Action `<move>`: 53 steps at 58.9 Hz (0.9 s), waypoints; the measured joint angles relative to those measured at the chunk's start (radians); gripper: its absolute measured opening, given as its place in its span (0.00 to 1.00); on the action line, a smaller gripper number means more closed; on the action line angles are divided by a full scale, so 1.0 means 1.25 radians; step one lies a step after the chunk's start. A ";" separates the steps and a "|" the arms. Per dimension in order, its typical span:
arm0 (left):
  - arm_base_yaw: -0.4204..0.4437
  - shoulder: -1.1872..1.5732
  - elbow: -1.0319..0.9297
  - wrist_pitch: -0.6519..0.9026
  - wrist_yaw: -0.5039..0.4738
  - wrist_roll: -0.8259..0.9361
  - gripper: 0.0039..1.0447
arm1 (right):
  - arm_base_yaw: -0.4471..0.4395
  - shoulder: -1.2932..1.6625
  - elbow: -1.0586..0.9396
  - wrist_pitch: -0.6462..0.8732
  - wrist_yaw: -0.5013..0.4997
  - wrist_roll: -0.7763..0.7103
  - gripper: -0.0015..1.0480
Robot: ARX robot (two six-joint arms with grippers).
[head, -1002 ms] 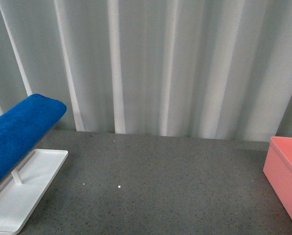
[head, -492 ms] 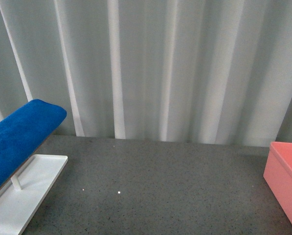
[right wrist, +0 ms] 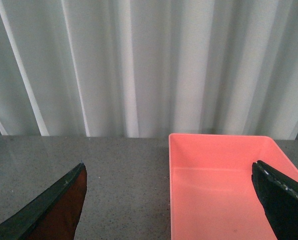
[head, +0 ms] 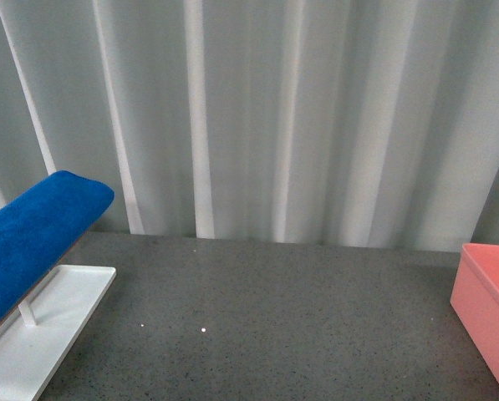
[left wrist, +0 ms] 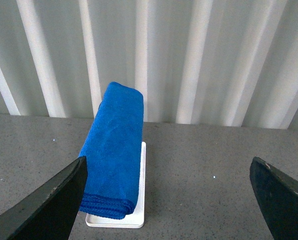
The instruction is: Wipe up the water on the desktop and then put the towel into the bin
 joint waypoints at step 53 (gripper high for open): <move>0.108 1.027 0.531 0.138 0.063 -0.054 0.94 | 0.000 0.000 0.000 0.000 0.000 0.000 0.93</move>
